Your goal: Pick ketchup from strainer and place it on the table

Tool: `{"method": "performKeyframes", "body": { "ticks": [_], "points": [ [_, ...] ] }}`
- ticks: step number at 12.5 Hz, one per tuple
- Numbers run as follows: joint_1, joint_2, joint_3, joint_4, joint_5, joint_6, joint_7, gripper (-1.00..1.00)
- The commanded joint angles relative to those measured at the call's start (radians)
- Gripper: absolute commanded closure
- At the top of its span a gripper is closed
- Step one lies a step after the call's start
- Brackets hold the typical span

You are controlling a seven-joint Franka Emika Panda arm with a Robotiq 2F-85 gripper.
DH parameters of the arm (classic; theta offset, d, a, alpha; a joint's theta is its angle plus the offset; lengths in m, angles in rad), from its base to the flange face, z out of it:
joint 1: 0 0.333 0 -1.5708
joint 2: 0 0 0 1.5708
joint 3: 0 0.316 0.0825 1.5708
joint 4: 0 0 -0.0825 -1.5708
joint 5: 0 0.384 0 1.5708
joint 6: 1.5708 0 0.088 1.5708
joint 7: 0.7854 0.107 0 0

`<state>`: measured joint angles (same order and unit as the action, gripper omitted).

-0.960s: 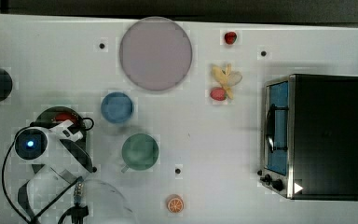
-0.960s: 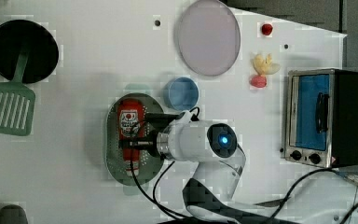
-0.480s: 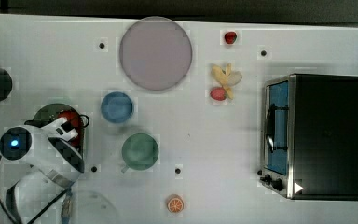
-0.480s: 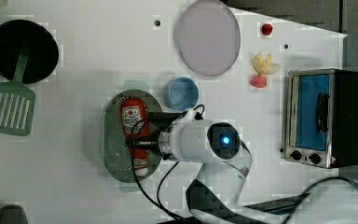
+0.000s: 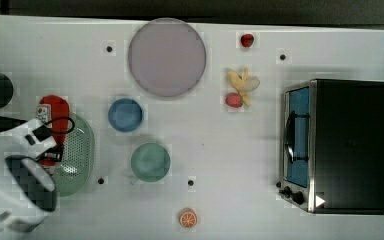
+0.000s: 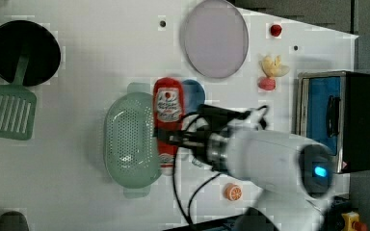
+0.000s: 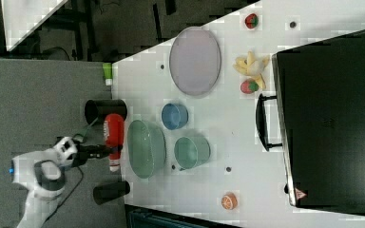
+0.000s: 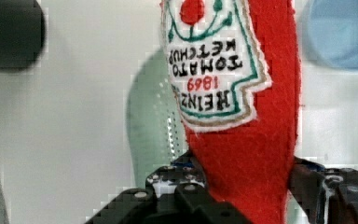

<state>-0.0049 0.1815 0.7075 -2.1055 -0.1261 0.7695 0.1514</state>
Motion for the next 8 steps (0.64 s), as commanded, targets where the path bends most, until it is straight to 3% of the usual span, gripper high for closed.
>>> {"method": "performKeyframes", "body": {
  "ticks": [1, 4, 8],
  "points": [
    [-0.065, -0.063, -0.024, 0.054, 0.031, -0.131, -0.096, -0.13],
    [-0.124, -0.105, -0.094, 0.125, 0.046, -0.301, -0.278, -0.13],
    [-0.18, -0.125, -0.236, 0.164, 0.046, -0.357, -0.454, -0.13]
  ]
}}
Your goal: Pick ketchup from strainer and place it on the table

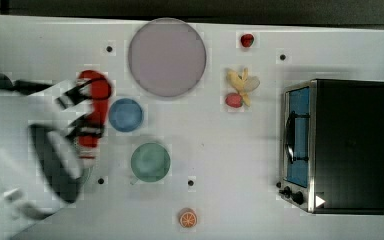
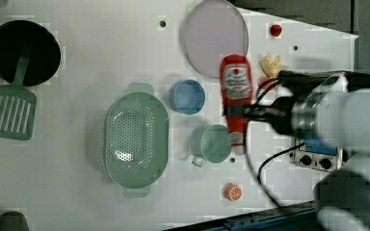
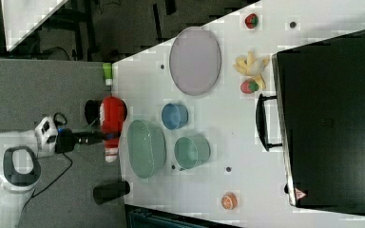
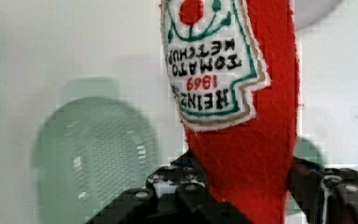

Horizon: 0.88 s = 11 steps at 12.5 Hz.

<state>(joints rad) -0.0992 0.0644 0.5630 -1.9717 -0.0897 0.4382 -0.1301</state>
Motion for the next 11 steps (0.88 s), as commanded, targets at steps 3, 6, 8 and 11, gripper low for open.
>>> {"method": "performKeyframes", "body": {
  "ticks": [3, 6, 8, 11],
  "points": [
    [-0.115, -0.011, -0.216, 0.028, 0.009, -0.024, -0.261, -0.13],
    [-0.125, -0.008, -0.327, 0.011, 0.009, -0.024, -0.357, -0.13],
    [-0.126, -0.005, -0.385, -0.029, 0.009, -0.018, -0.382, -0.13],
    [-0.126, 0.0, -0.432, -0.111, 0.009, 0.033, -0.382, -0.13]
  ]
}}
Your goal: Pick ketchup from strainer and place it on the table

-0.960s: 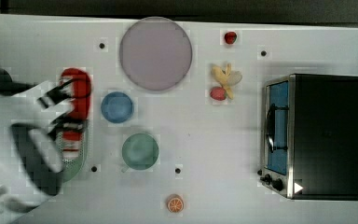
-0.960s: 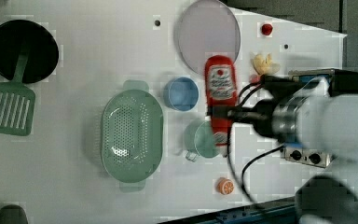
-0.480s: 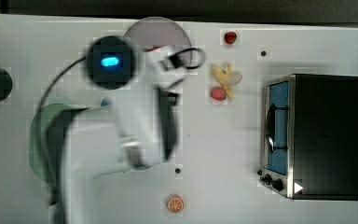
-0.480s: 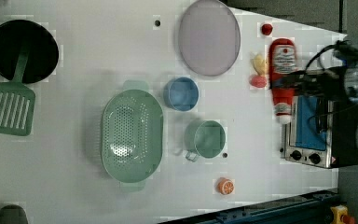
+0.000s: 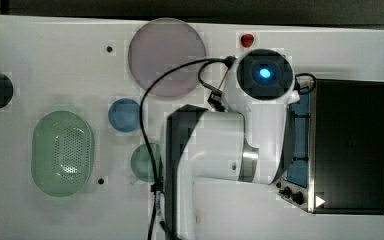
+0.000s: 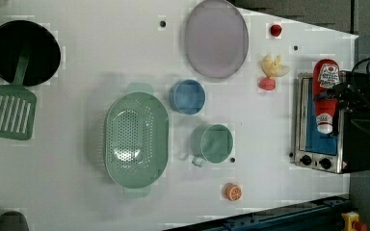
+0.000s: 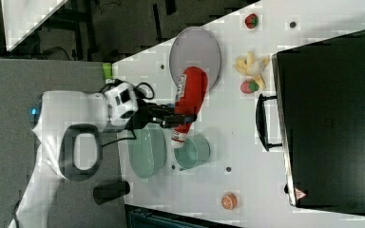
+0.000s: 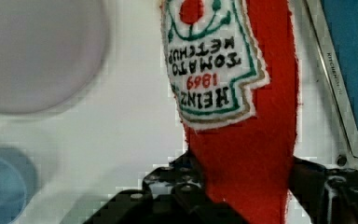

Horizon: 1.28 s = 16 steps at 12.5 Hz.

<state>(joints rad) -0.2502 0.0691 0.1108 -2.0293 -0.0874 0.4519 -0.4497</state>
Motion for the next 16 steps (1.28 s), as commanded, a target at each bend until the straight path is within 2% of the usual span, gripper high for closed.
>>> {"method": "performKeyframes", "body": {
  "ticks": [1, 6, 9, 10, 14, 16],
  "points": [
    [0.025, -0.004, 0.014, -0.089, 0.007, 0.047, -0.062, -0.13],
    [0.027, 0.03, 0.015, -0.304, 0.007, 0.33, -0.057, -0.13],
    [0.029, 0.108, 0.018, -0.343, 0.007, 0.461, -0.057, -0.13],
    [0.029, 0.134, 0.02, -0.342, 0.007, 0.484, -0.057, -0.19],
    [0.029, 0.145, 0.026, -0.33, 0.007, 0.521, -0.053, -1.0],
    [0.029, 0.096, 0.03, -0.288, 0.007, 0.474, -0.023, -1.0]
  ]
}}
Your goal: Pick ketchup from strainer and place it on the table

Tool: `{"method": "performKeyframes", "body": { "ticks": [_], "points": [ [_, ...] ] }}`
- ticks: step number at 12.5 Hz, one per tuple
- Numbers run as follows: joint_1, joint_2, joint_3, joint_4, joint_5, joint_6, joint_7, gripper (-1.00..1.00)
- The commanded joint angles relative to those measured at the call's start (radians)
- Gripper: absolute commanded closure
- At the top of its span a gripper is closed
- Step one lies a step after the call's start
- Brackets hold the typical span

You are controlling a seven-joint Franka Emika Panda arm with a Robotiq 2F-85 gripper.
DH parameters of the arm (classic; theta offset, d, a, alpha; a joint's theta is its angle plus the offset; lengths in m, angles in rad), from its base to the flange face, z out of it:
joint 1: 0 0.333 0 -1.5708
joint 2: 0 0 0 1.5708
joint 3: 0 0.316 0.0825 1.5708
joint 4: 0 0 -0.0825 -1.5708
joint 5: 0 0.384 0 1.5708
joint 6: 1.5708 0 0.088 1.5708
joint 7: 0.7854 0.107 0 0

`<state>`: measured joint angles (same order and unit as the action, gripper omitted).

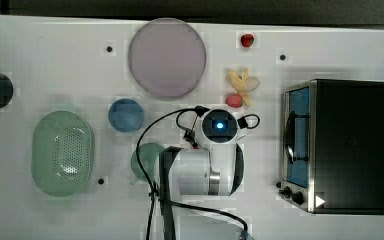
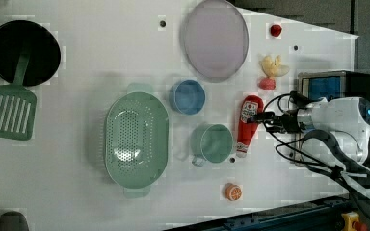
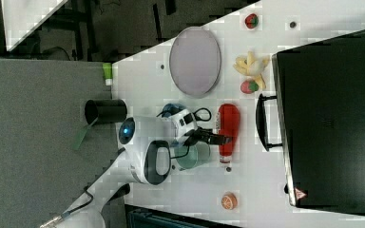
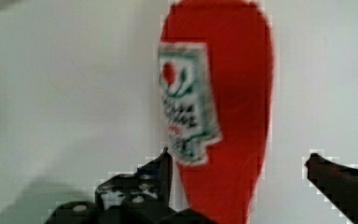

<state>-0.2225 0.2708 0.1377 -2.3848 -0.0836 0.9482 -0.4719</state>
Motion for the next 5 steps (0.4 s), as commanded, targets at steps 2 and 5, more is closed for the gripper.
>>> {"method": "performKeyframes", "body": {
  "ticks": [2, 5],
  "points": [
    [0.002, -0.162, 0.014, 0.15, 0.003, -0.148, 0.098, -1.0],
    [0.002, -0.217, 0.021, 0.333, 0.003, -0.45, 0.295, -1.0]
  ]
}}
